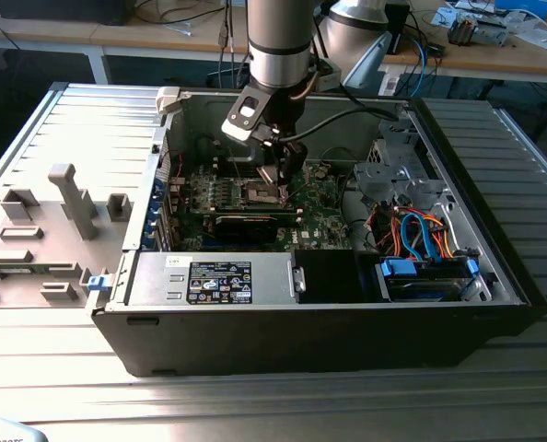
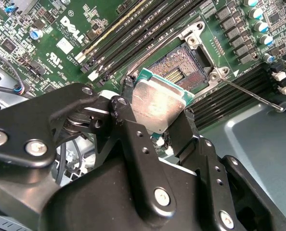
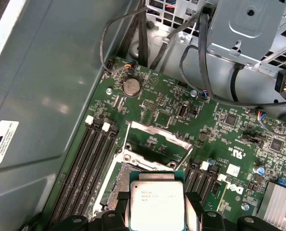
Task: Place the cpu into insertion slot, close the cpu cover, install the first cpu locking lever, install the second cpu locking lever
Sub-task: 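Place the cpu into insertion slot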
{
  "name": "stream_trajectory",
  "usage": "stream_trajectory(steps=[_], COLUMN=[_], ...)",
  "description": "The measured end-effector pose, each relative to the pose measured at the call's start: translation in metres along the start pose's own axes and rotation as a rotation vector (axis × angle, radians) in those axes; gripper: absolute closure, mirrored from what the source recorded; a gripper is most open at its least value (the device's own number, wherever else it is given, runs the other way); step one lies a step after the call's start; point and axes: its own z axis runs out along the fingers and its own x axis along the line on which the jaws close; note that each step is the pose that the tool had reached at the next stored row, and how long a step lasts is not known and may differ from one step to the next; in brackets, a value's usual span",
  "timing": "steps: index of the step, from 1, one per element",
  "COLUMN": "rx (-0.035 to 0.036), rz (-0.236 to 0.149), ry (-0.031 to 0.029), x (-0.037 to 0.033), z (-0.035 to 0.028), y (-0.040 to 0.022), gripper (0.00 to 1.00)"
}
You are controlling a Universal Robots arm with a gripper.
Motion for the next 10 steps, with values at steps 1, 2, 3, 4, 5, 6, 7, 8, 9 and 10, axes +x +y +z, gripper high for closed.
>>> stream_trajectory(steps=[1,2,3,4,5,6,7,8,9,10], rx=[0.0000,0.0000,0.0000,-0.0001,-0.0001,-0.0001,-0.0001,-0.0001,-0.0001,-0.0002], rz=[0.001,0.004,0.006,0.008,0.009,0.010,0.013,0.015,0.016,0.018], ry=[-0.0001,-0.0002,-0.0005,-0.0006,-0.0006,-0.0007,-0.0009,-0.0011,-0.0011,-0.0012], x=[0.0000,0.0000,0.0000,0.0000,0.0000,0.0000,0.0000,0.0000,0.0000,0.0000], z=[0.0000,0.0001,0.0002,0.0003,0.0003,0.0004,0.0005,0.0005,0.0006,0.0007], y=[0.0000,0.0000,0.0000,0.0000,0.0000,0.0000,0.0000,0.0000,0.0000,0.0000], gripper=[0.46,0.46,0.46,0.46,0.46,0.46,0.46,0.46,0.46,0.46])
